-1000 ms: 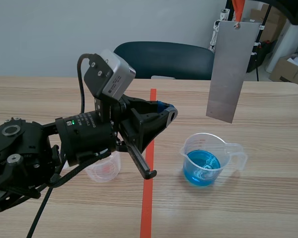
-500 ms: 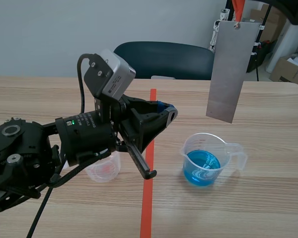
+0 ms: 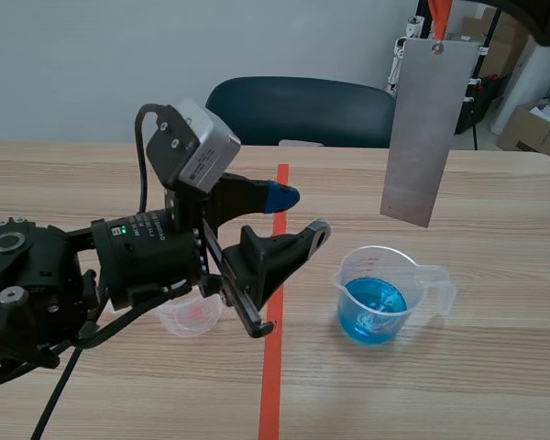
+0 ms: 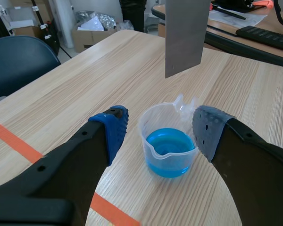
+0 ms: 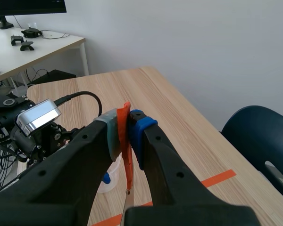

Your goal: Do the redox reaction experiment. lower the plate into the blue solution

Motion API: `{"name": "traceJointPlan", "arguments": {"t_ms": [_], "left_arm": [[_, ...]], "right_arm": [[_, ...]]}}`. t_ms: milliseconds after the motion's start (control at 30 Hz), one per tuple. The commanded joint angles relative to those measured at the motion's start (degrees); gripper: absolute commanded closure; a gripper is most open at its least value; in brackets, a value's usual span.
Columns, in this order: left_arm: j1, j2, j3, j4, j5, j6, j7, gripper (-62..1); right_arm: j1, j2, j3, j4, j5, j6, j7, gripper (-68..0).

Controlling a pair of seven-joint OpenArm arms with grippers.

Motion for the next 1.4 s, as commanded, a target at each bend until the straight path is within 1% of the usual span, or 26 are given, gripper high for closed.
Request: {"name": "traceJointPlan", "arguments": {"t_ms": [0,100,167,300,433,700,767,833,967,1100,1233,1367], "left_arm": [[0.6,-1.1,-0.2,0.8,-0.7,0.0,-0.8,-34.5],[1.5,-2.4,-0.2,0.8,-0.7,0.1,-1.0,-35.0],[2.4,-3.5,-0.3,0.8,-0.6,0.0,-2.4,-35.0],[4.5,-5.8,-0.3,0.8,-0.6,0.0,-7.3,-35.0],[6.7,-8.5,-0.3,0.9,-0.6,0.1,-11.3,-41.4],[11.6,-13.7,-1.5,0.9,-0.6,0.0,-19.6,-50.8],[12.7,-14.9,-2.1,0.9,-0.6,0.0,-21.1,-51.1],[13.9,-16.1,-2.8,0.9,-0.6,0.0,-22.6,-51.1],[15.6,-18.4,-3.9,0.9,-0.6,0.0,-24.8,-51.3],[17.6,-20.6,-5.0,0.9,-0.8,-0.1,-26.8,-51.3],[20.0,-23.0,-5.7,1.0,-1.0,-0.2,-29.8,-54.4],[22.6,-25.6,-6.3,1.0,-1.1,-0.6,-32.9,-54.5]], "right_arm": [[0.7,0.6,0.8,0.0,0.8,0.2,0.9,0.3],[0.7,0.6,0.8,0.0,0.8,0.2,0.9,0.3],[0.7,0.6,0.8,0.0,0.6,0.2,0.9,0.3],[0.7,0.6,0.8,0.0,0.0,0.2,0.9,0.3],[0.6,0.6,0.8,0.0,-0.1,0.2,0.9,0.3],[0.2,0.5,0.8,0.0,-0.5,0.0,0.9,0.3],[-0.4,0.4,0.8,0.0,-0.5,0.0,1.1,0.3],[-1.0,0.4,0.8,0.0,-1.6,-0.1,1.7,0.3],[-1.1,-0.7,0.8,-0.1,-4.0,-1.6,1.7,0.3],[-1.1,-1.7,0.8,-0.6,-4.8,-1.5,1.5,0.3],[-1.2,-2.6,0.8,-1.0,-5.2,-1.5,1.3,0.3],[-1.2,-3.7,0.8,-1.9,-5.8,-1.5,0.8,0.3]]}}
